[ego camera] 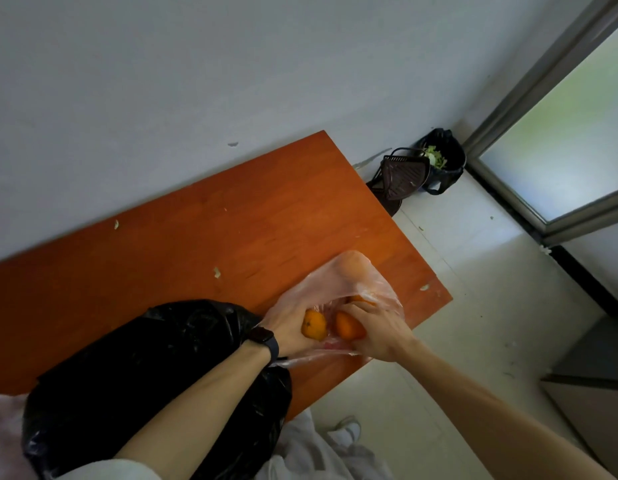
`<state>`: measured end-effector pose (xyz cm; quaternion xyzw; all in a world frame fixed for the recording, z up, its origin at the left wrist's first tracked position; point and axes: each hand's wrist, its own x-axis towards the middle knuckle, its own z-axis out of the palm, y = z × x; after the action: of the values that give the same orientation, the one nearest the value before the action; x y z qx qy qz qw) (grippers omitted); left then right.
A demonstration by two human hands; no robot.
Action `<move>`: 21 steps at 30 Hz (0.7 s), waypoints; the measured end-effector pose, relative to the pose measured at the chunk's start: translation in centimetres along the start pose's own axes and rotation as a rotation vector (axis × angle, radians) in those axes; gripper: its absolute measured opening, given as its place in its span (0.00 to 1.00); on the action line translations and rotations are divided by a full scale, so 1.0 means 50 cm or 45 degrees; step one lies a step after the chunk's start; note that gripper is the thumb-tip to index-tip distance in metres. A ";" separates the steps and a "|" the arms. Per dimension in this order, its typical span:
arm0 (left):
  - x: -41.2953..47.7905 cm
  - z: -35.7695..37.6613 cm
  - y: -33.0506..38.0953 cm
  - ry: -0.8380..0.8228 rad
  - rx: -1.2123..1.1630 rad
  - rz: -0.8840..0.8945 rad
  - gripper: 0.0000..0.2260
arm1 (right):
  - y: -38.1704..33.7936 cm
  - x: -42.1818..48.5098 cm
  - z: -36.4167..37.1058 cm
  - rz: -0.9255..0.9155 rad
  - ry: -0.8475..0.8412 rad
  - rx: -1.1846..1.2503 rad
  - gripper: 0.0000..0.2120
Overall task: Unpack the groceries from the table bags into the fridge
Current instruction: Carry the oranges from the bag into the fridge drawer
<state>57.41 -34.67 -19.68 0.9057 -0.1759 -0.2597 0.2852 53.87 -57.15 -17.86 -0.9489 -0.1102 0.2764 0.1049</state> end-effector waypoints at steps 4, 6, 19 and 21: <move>-0.005 -0.014 -0.012 -0.071 -0.158 -0.077 0.19 | -0.008 -0.024 -0.015 0.073 0.214 0.523 0.35; -0.003 -0.029 -0.007 -0.161 -0.298 -0.136 0.22 | -0.009 -0.025 -0.028 0.137 0.215 0.723 0.34; -0.016 -0.139 0.195 -0.346 -0.226 0.129 0.27 | 0.034 -0.187 -0.184 0.207 0.225 1.163 0.31; -0.024 -0.141 0.233 -0.285 -0.223 0.177 0.26 | 0.051 -0.246 -0.182 0.245 0.371 1.185 0.31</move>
<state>58.50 -40.14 -7.19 0.8284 -0.2453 -0.3532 0.3590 49.11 -64.13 -4.86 -0.8362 0.1288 0.1693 0.5056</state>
